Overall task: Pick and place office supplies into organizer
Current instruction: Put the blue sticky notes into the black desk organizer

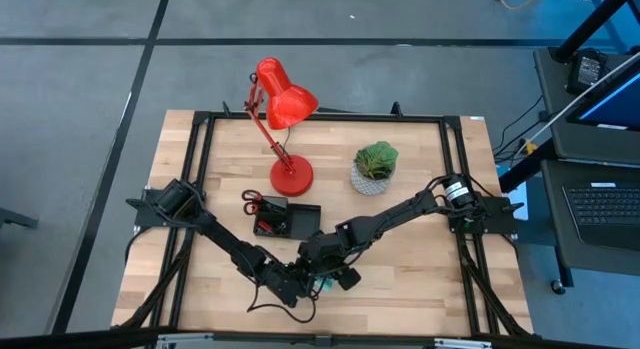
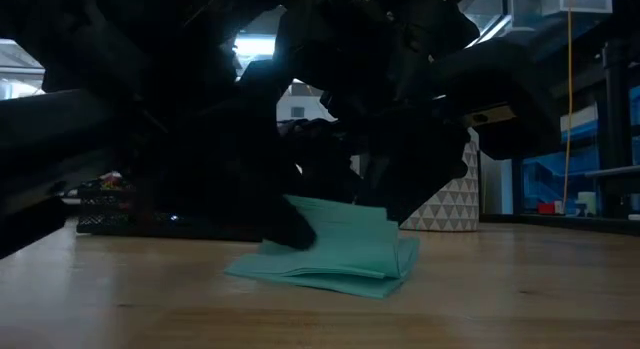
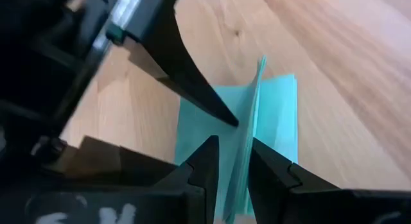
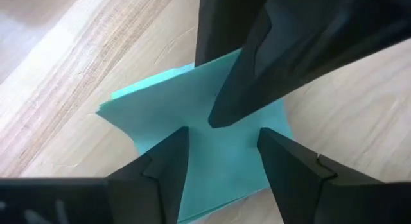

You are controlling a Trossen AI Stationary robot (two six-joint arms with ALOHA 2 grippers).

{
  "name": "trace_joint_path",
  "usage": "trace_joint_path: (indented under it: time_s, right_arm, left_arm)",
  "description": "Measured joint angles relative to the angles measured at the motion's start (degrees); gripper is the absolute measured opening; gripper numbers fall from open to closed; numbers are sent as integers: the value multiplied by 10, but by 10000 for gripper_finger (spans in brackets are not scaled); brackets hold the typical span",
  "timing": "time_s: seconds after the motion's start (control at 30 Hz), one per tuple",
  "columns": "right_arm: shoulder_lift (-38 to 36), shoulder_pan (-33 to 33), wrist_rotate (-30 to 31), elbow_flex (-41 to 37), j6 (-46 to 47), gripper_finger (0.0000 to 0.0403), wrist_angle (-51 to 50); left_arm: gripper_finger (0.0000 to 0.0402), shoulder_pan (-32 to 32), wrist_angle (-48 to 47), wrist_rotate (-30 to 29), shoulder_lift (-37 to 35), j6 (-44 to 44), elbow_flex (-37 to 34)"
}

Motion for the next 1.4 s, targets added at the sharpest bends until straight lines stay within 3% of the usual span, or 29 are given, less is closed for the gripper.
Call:
trace_joint_path:
  time_s: [0.37,0.63,0.83,1.03,1.4]
  right_arm:
    - [0,0,0,0,-1,194,-3]
    - [0,0,3,0,-2,194,0]
    - [0,0,2,0,-2,194,1]
    - [-5,2,0,33,25,194,-61]
    - [-111,32,23,10,98,194,-122]
  left_arm:
    - [63,-9,-4,5,0,12,0]
    - [9,-19,-5,2,0,20,0]
    - [3,-19,-5,-1,0,24,0]
    - [3,-20,-3,-19,-1,20,0]
    - [2,-26,-17,-32,-18,-6,0]
